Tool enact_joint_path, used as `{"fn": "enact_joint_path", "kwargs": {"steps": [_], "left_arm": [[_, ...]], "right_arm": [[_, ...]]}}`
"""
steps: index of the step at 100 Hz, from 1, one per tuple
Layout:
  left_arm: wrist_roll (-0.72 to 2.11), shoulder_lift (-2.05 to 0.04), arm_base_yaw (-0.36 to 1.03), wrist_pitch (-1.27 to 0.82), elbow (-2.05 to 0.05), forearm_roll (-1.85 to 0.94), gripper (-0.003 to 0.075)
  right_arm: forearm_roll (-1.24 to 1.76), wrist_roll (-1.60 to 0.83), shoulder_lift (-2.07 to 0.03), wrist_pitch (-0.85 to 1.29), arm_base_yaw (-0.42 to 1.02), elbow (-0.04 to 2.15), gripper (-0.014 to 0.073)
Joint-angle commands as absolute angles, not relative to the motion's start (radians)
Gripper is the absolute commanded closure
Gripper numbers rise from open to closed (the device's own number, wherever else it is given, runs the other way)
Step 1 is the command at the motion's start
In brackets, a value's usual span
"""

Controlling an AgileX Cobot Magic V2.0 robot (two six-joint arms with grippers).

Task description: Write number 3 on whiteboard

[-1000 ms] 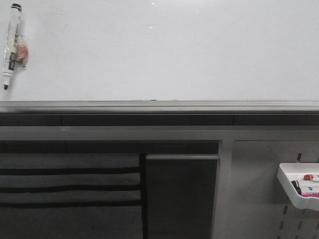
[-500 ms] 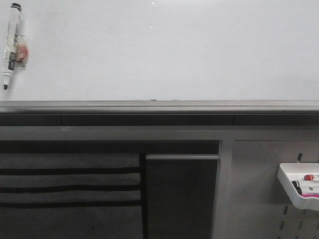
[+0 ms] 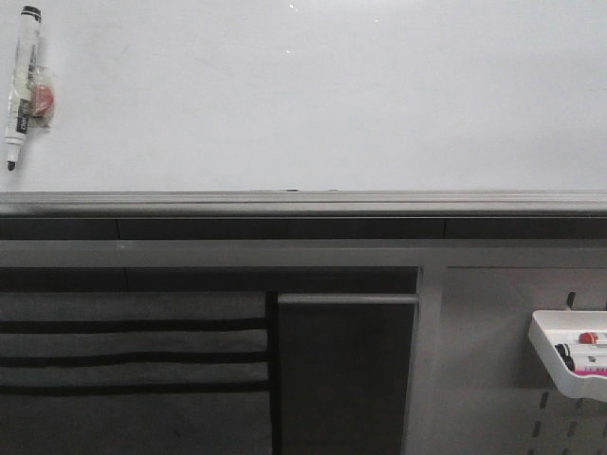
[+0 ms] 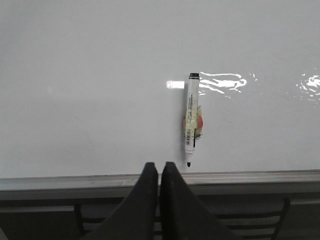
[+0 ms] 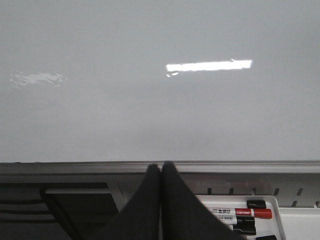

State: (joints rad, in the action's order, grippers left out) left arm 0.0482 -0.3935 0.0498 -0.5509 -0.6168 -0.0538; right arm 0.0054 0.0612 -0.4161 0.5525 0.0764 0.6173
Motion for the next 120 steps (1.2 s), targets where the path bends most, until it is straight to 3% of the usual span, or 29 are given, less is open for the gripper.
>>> {"fn": "enact_joint_path", "kwargs": {"steps": [1,58,67,82,89,98,120], "left_arm": [[0.050,-0.432,0.049,-0.481,-0.651,-0.054,0.0738],[0.052,-0.469,0.049,-0.474,-0.651,-0.033,0.0724],[0.052,-0.469,0.049,-0.473,-0.651,-0.033,0.0596],[0.052,-0.469,0.049,-0.473,-0.651,-0.042,0.0160],[0.052,-0.469,0.049,-0.473,-0.651,-0.065,0.0047],[0.052,-0.469,0.049,-0.473,-0.651,-0.083,0.0020],[0.052,-0.469,0.049,-0.473,-0.651,-0.083,0.0055]], "right_arm": [[0.000,0.046,-0.445,0.469,0.072,0.651,0.0668],[0.000,0.046,-0.455,0.460,0.072,0.651,0.0641],[0.000,0.046,-0.455,0.460,0.072,0.651,0.0524],[0.000,0.046,-0.455,0.462,0.072,0.651,0.0164],[0.000,0.046,-0.455,0.462,0.072,0.651,0.0044],[0.000,0.046,-0.455,0.462,0.072,0.651,-0.0012],[0.000,0.046,-0.455,0.462,0.072,0.651,-0.0010]]}}
